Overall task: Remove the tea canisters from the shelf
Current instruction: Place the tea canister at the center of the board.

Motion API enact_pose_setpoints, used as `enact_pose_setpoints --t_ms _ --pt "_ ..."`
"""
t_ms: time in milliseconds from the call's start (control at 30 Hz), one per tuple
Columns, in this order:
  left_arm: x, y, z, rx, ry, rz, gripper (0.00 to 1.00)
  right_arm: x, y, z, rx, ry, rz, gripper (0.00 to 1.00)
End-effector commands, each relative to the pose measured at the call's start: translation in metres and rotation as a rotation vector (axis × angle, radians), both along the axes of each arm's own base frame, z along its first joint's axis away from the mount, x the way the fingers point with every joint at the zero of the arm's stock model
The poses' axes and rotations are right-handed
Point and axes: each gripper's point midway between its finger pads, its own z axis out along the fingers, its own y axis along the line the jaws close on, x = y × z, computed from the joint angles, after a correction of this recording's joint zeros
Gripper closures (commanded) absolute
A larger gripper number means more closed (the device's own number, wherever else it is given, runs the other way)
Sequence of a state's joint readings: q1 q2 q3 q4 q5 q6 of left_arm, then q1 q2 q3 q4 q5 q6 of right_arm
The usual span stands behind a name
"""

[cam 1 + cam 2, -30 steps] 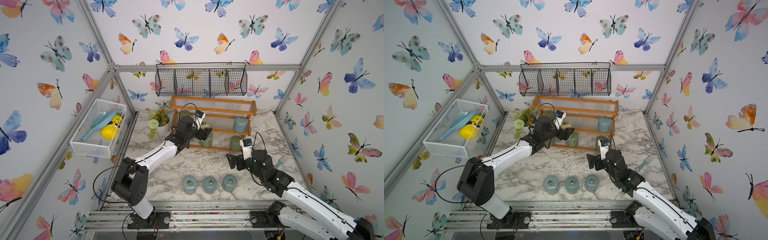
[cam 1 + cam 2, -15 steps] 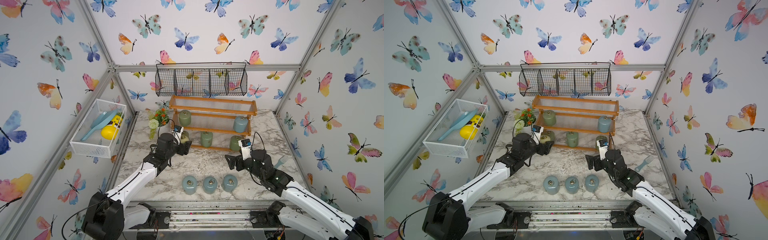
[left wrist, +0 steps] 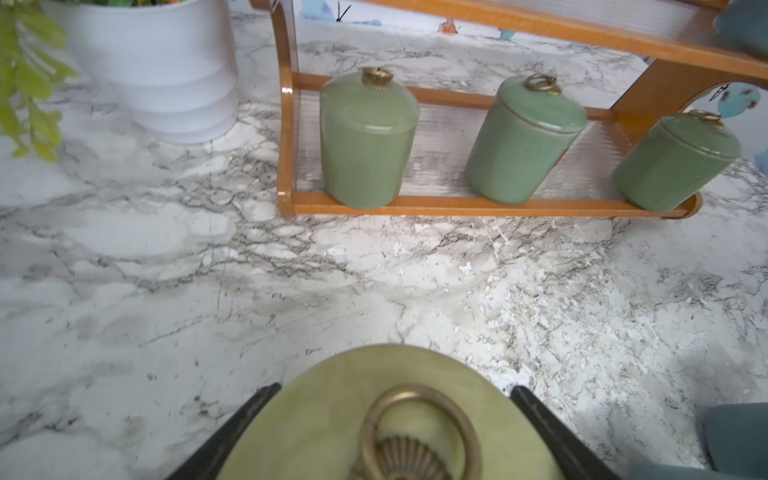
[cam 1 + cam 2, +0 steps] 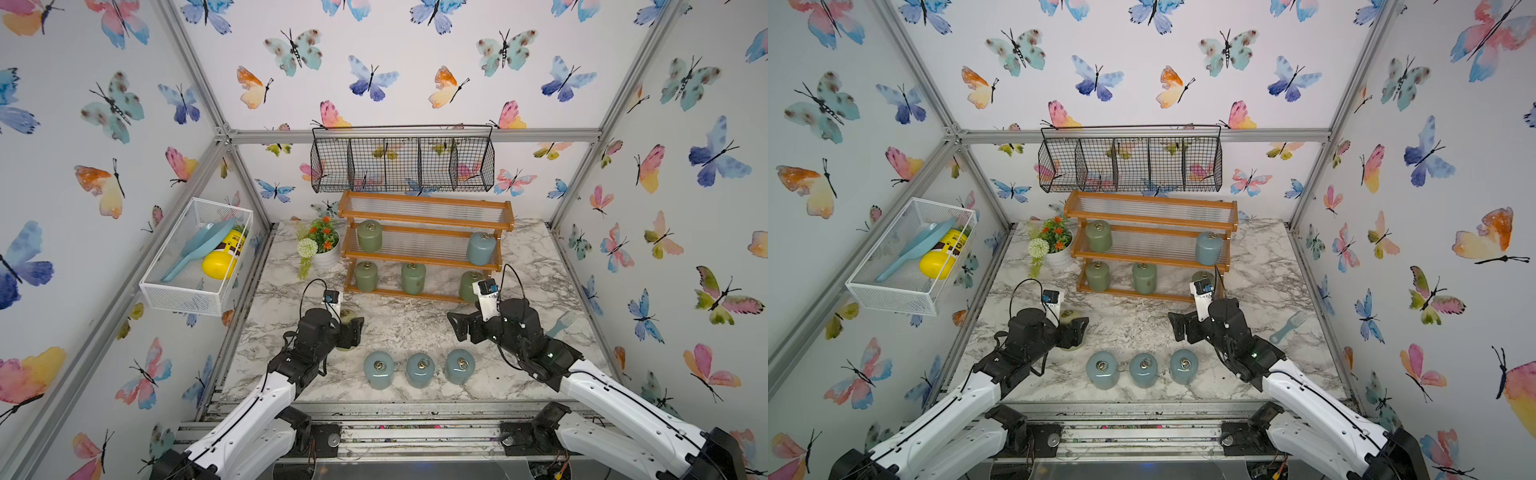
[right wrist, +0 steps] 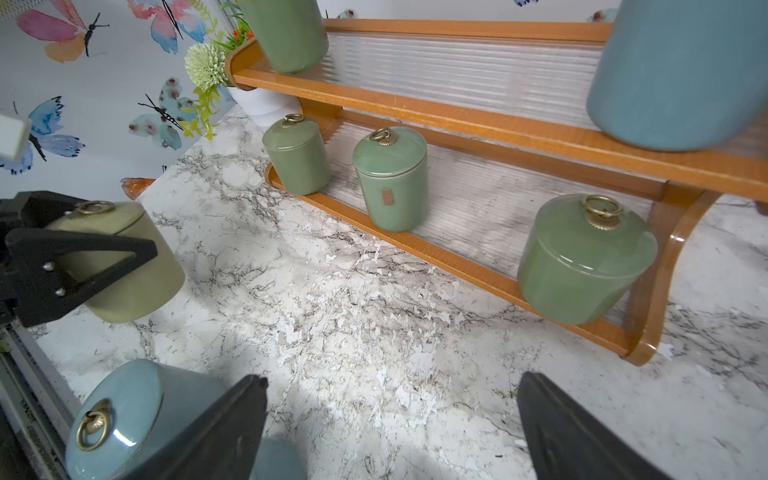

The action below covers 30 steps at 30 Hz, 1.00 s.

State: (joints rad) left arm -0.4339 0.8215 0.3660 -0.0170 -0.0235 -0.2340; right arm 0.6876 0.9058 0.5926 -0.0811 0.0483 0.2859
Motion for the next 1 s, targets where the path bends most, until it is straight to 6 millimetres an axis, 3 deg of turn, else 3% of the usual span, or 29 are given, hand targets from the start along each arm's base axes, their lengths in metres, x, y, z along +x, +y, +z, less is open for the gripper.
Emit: enact_pose_setpoints --t_ms 0,400,700,967 --pt "0.004 0.005 0.021 -0.088 -0.072 0.068 0.28 0.000 0.003 -0.002 0.007 -0.005 0.020 0.00" --pt "-0.016 0.013 -0.025 -0.127 0.017 0.129 0.29 0.000 0.005 -0.006 0.005 0.008 0.026 0.00" --pt "-0.018 0.006 -0.032 -0.065 0.029 0.129 0.27 0.003 0.013 -0.010 0.003 0.025 0.050 0.00" --pt "-0.019 0.000 -0.038 0.019 0.042 0.147 0.18 0.002 0.012 -0.011 -0.003 0.026 0.050 0.00"
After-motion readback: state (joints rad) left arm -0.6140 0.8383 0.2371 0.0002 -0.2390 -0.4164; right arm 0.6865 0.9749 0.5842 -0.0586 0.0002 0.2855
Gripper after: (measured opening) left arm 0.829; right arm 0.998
